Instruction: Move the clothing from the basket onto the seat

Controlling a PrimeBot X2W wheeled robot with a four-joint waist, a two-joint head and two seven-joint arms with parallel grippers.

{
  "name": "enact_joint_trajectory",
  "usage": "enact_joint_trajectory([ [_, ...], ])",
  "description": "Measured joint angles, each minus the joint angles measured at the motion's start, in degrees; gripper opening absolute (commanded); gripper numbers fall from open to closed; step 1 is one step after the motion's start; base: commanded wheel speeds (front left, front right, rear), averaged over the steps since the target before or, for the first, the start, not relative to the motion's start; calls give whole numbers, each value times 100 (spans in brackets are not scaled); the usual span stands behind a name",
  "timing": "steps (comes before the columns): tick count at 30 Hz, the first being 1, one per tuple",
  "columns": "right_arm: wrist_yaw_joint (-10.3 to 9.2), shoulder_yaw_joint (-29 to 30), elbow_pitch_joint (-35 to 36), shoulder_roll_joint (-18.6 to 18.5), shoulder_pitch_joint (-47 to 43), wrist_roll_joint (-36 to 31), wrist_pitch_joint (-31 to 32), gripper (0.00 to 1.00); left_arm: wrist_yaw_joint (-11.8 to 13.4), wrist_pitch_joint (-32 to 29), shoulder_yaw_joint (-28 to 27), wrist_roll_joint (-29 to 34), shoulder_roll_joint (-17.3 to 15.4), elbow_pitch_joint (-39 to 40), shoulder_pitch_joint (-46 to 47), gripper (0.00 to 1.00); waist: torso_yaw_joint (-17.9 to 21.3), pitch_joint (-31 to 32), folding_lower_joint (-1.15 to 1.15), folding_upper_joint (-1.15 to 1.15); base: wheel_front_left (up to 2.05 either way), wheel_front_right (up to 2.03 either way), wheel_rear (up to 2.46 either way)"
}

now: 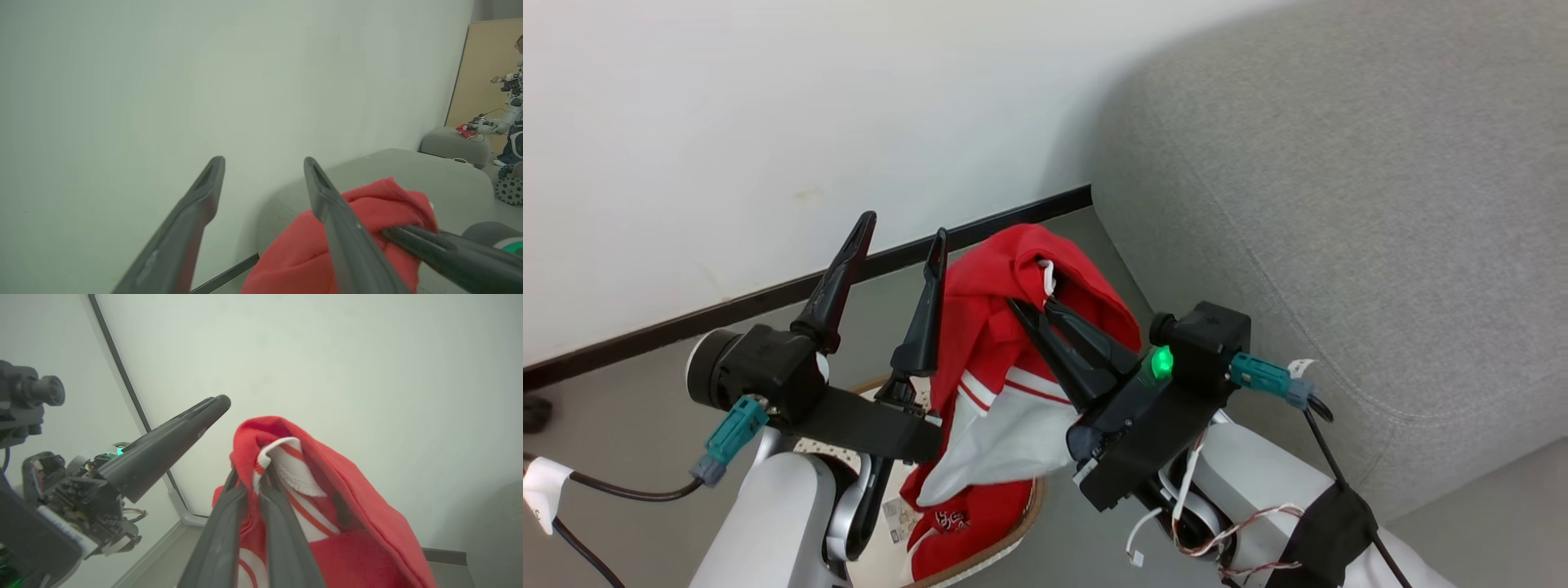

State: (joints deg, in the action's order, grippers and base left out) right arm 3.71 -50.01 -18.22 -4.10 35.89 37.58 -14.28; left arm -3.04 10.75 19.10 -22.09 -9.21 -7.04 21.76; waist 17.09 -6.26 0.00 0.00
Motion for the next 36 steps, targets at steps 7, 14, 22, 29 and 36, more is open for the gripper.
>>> enact_joint_trajectory([
  [7,-1,80,175,-5,-140,-86,0,0,-1,0,33,0,2,4,-4,100,270,24,0,0,0,0,0],
  [14,-11,176,291,-15,-164,-144,0,0,-4,0,65,1,12,-16,-2,100,467,-12,0,1,0,0,0],
  [22,-11,254,432,-16,-260,-214,0,0,-2,0,75,5,-5,-12,-1,100,730,-69,0,1,0,0,0],
  [29,-18,374,523,-25,-363,-244,0,0,-3,-4,81,5,-14,-16,3,100,935,-143,0,1,0,0,0],
  [36,-26,485,658,-44,-427,-348,0,0,-3,-4,132,8,9,-58,23,100,1101,-213,0,1,0,0,0],
])
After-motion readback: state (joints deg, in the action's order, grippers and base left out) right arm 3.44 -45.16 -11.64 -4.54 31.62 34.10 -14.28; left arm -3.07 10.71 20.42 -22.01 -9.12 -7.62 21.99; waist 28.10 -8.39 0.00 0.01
